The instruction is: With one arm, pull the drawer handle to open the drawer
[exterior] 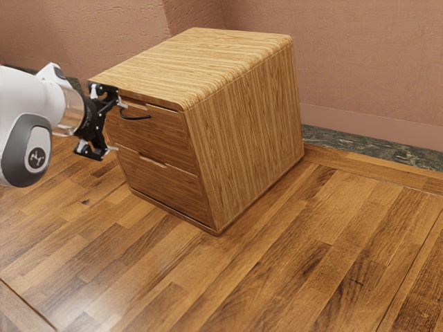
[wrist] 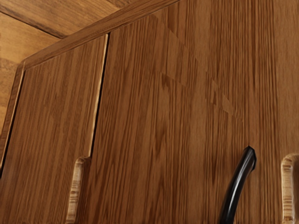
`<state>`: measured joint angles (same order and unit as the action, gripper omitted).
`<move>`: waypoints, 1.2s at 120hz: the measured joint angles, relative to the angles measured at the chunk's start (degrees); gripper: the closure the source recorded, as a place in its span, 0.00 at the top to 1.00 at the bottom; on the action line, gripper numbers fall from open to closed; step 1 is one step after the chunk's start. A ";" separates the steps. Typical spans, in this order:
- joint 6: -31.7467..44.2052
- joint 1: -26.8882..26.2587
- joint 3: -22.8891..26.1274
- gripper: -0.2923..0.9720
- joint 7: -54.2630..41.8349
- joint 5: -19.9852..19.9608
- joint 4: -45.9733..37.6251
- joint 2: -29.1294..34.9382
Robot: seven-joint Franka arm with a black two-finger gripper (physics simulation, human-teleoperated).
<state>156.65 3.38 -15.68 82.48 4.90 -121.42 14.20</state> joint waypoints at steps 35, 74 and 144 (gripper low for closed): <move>0.08 0.05 0.13 0.65 0.27 -0.05 -0.89 0.50; -0.01 0.02 0.09 0.46 0.34 0.01 -1.49 2.21; -1.15 0.27 -0.82 0.17 0.38 0.30 -3.48 6.35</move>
<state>155.50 3.65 -16.49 82.85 5.20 -124.90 20.55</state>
